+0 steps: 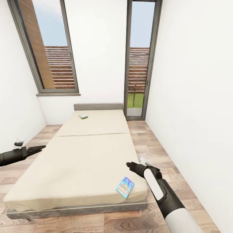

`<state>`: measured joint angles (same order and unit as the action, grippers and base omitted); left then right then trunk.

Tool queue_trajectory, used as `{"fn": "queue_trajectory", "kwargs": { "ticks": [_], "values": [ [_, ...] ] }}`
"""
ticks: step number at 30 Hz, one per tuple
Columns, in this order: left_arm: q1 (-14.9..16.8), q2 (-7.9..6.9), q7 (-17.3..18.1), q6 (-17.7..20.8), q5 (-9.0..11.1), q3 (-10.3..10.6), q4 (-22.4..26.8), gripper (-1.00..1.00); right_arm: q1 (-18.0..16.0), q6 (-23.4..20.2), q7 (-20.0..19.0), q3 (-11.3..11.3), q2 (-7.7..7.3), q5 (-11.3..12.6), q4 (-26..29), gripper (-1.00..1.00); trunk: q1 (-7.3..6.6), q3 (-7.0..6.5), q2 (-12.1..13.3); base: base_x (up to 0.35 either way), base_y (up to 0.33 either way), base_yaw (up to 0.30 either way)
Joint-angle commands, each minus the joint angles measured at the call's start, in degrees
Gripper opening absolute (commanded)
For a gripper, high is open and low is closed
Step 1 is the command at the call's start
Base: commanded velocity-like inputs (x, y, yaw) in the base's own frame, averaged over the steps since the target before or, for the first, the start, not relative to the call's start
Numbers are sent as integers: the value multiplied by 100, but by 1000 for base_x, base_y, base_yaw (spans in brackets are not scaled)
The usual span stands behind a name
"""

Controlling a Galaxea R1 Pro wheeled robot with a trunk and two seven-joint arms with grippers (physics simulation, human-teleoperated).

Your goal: Put all the toys in the child's room - the three board games (two on the bed and one on the table), the two jigsaw puzzles on the table, and the tennis ball on the table - inside the toy box on the table in the child's room.

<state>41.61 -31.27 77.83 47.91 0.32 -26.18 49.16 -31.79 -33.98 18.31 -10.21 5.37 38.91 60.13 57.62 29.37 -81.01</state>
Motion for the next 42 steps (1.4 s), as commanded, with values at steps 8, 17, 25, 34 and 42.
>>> {"fn": "queue_trajectory", "kwargs": {
  "ticks": [8, 17, 25, 34, 42],
  "values": [
    [5, -1, 19, 60, 3, -3, -3, 100, -3, 10, 39, -8, -40, 525, -131, 100, 176, 150, -326, 0, 0, 0],
    [5, -1, 21, 60, 4, -3, -2, 100, -3, 14, -174, -8, -64, 862, -221, 100, 330, 276, -607, 0, 0, 0],
    [5, -16, 38, 60, 9, -8, -3, 100, -3, 14, -388, -8, -70, 933, -237, 100, 330, 276, -607, 0, 0, 0],
    [5, -31, 221, 54, 11, -10, -3, 100, -3, 15, -458, -6, -71, 950, -305, 100, 330, 276, -607, -49, 7, 0],
    [5, -36, 267, 56, 5, -10, -3, 100, -3, 15, -466, 18, -71, 952, -329, 100, 330, 276, -607, -230, 94, 0]
  ]
}}
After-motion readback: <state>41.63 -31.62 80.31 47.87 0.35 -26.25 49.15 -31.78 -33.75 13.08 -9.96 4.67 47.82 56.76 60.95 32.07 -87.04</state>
